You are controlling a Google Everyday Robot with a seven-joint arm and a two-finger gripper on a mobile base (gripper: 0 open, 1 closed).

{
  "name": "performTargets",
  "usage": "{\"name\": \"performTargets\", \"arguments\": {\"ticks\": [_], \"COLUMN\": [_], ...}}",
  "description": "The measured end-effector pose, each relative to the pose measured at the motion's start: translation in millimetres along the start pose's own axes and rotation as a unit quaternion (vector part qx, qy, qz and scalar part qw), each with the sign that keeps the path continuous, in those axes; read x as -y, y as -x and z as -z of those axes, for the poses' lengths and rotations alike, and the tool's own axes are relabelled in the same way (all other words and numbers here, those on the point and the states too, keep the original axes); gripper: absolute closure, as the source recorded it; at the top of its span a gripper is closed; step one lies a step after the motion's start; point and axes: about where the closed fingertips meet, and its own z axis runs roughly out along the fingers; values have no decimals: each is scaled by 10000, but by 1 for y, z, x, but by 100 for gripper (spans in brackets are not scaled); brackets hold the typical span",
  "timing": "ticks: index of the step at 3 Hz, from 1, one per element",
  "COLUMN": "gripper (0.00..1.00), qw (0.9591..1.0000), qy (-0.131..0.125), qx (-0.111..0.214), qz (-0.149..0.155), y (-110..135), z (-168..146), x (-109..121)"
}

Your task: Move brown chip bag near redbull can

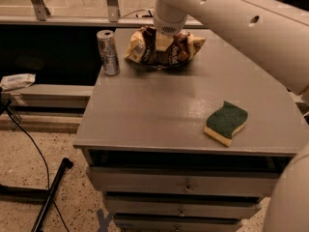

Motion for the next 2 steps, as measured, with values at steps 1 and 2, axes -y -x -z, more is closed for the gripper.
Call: {"name": "performTargets", "arguments": {"ticks": [1, 2], "gripper": [0, 0], "qw": [10000, 10000], "qy": [10, -2], "qx": [-4, 28], "qz": [5, 5], "y": [0, -1], "z": [-1, 1], "x": [-1, 0]}}
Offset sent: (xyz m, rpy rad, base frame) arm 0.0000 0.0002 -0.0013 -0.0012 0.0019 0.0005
